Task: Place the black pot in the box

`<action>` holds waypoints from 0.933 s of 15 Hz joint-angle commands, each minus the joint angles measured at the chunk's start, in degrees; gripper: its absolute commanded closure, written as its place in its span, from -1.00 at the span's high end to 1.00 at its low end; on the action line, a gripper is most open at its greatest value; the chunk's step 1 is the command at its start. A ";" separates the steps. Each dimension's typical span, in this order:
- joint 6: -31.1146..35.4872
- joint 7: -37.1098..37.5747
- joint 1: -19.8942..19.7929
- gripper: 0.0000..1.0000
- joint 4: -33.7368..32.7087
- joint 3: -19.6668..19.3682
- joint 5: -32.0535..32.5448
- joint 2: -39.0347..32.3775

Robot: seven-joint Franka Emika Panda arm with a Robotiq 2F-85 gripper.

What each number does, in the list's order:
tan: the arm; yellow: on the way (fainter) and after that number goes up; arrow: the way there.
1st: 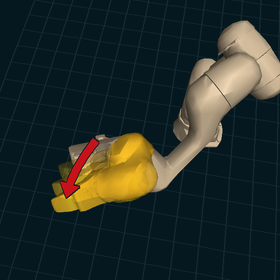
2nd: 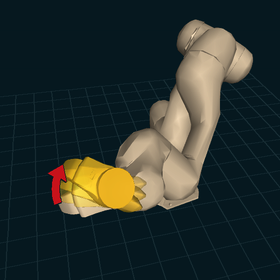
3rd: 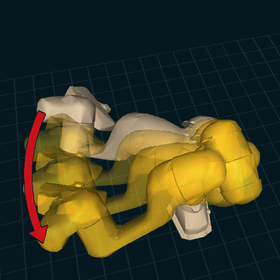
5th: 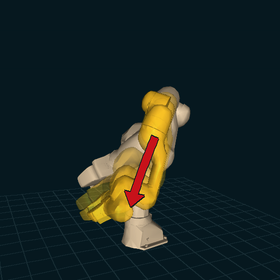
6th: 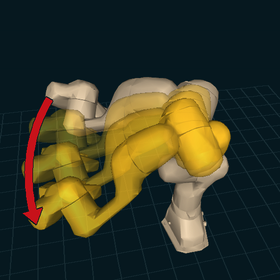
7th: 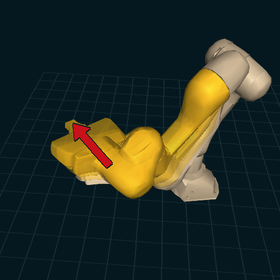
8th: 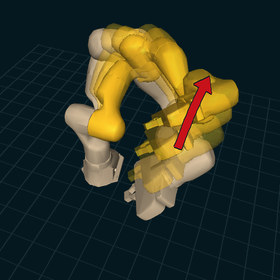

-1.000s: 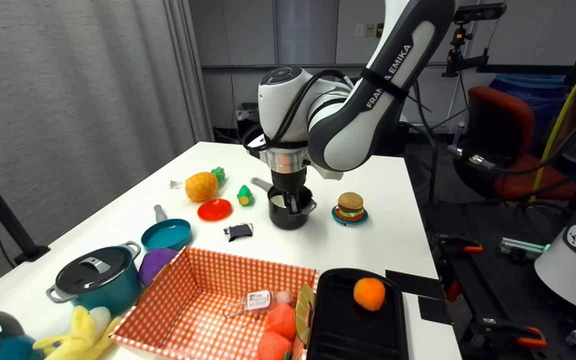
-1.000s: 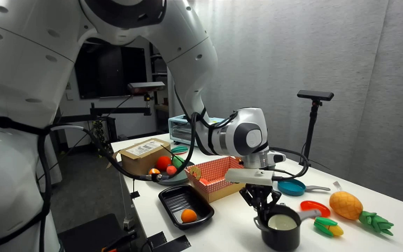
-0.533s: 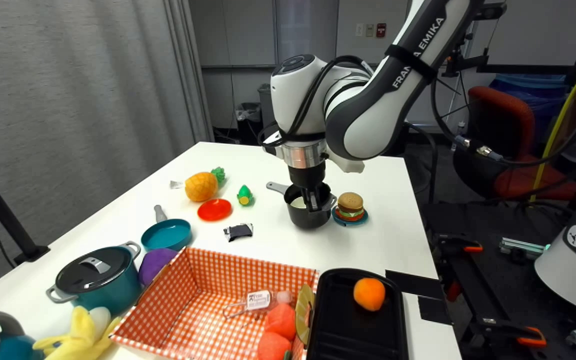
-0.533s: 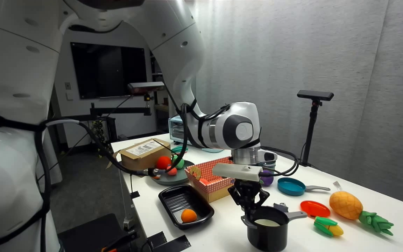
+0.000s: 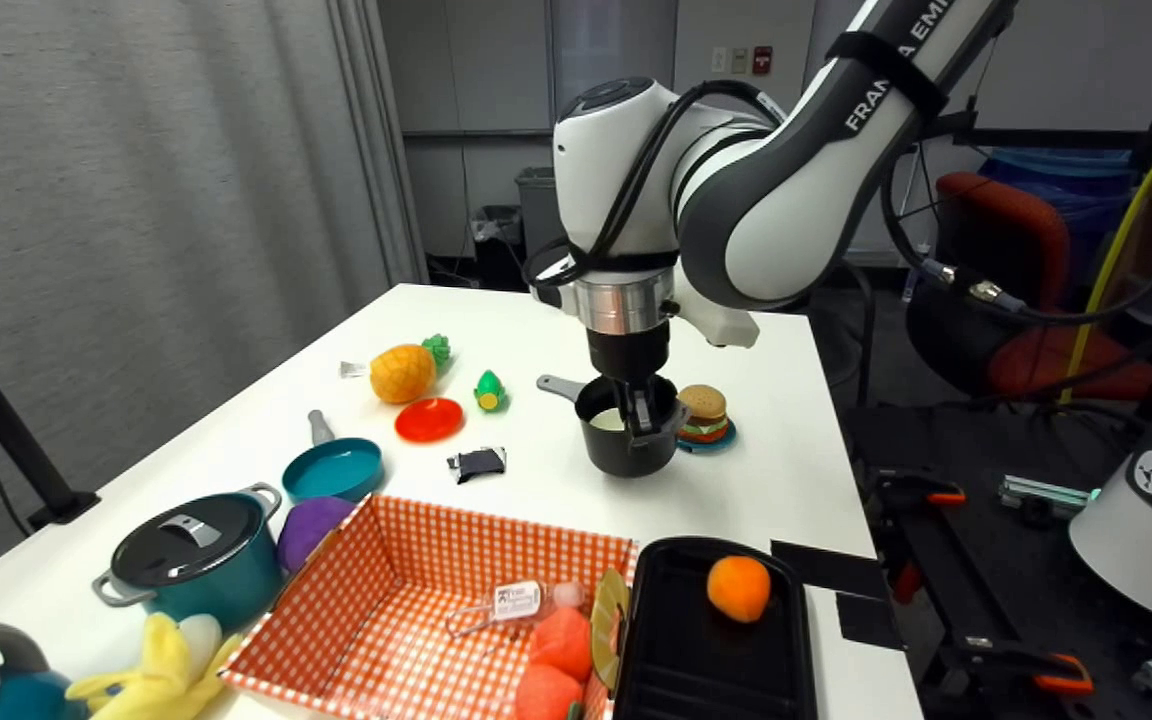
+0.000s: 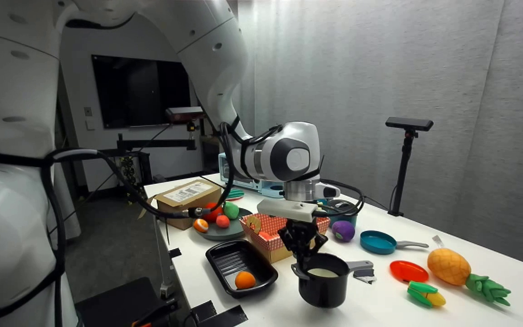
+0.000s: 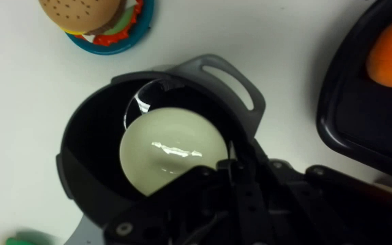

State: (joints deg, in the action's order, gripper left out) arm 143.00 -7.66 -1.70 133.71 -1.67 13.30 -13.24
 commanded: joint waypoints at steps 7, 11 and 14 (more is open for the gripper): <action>1.20 0.59 4.60 -0.97 -6.45 6.10 -4.72 -0.28; 0.49 1.82 6.72 -0.97 -10.62 6.77 -3.56 -0.42; 0.50 3.22 8.79 -0.97 -13.87 7.88 -3.41 -1.08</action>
State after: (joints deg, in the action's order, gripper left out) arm 143.48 -7.06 5.00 123.38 5.50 9.46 -13.15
